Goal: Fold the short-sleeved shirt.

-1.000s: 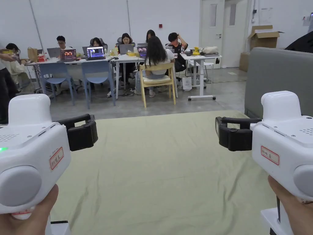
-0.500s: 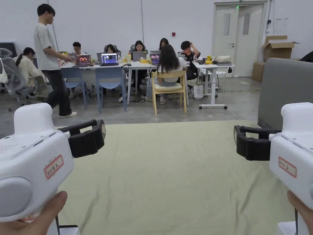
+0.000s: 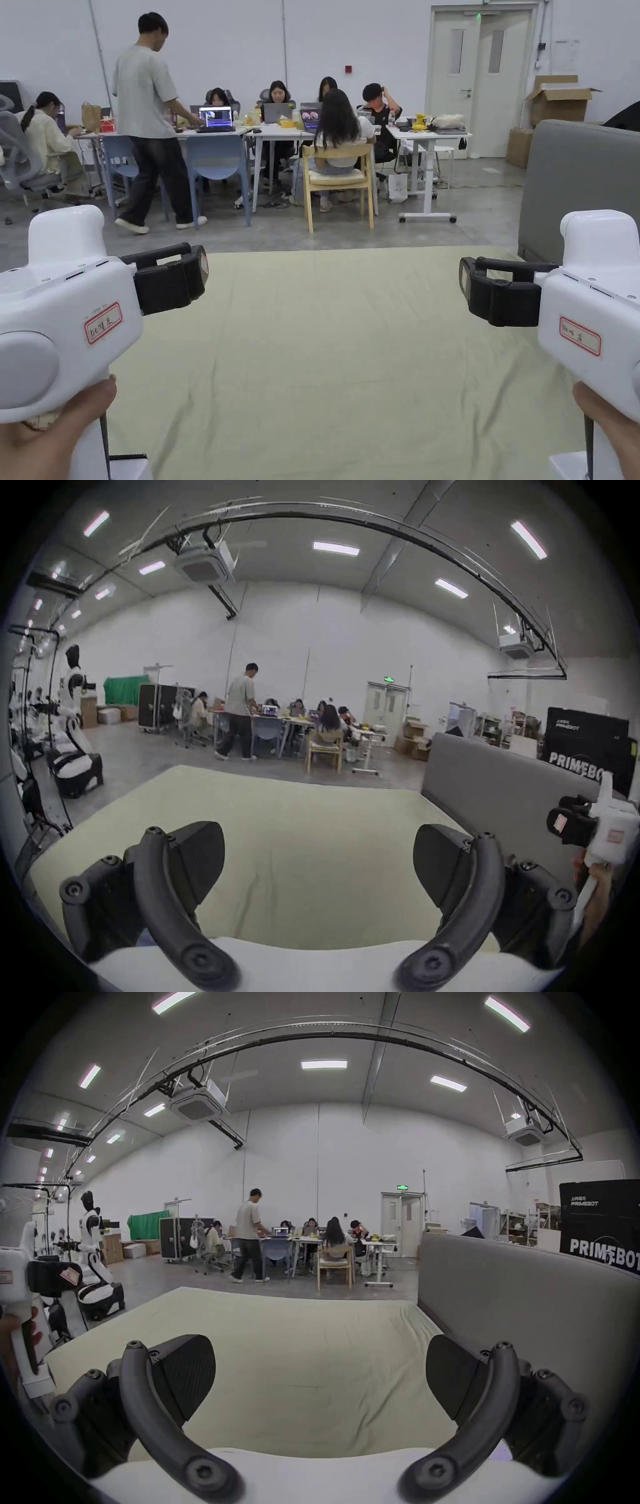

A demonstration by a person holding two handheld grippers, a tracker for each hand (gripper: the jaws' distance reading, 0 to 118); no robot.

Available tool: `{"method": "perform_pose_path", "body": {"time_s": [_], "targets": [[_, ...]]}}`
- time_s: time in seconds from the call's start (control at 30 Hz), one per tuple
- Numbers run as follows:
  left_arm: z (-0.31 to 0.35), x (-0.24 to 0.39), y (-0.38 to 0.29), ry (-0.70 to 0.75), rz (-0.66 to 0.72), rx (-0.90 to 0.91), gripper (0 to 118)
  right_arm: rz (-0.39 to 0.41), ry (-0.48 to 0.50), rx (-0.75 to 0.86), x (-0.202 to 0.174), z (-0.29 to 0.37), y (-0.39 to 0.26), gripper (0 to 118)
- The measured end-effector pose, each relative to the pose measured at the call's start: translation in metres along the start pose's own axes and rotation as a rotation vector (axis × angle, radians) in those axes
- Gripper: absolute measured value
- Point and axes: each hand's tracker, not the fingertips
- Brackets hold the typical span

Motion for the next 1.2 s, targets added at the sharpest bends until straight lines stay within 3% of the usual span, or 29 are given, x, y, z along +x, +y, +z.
{"method": "perform_pose_path", "body": {"time_s": [0.1, 0.27, 0.43, 0.63, 0.97, 1.2], "targets": [[0.002, 0.001, -0.002, 0.07, 0.03, 0.066, 115, -0.017, 0.003, -0.001, -0.001, -0.001, 0.0, 118], [-0.005, 0.01, -0.004, 0.184, -0.089, 0.076, 115, 0.005, -0.023, -0.015, -0.004, -0.002, 0.0, 118], [-0.003, 0.011, -0.007, 0.163, -0.075, 0.097, 115, -0.042, -0.035, 0.0, 0.0, -0.002, -0.002, 118], [-0.005, 0.027, -0.011, 0.254, -0.142, 0.09, 115, 0.002, -0.037, 0.008, -0.004, 0.004, -0.001, 118], [-0.005, 0.027, -0.016, 0.172, -0.102, 0.072, 115, -0.074, 0.031, 0.015, 0.0, 0.007, -0.003, 118], [-0.008, 0.03, -0.016, 0.209, -0.139, 0.081, 115, -0.02, -0.007, 0.011, -0.003, 0.003, -0.003, 118]]}}
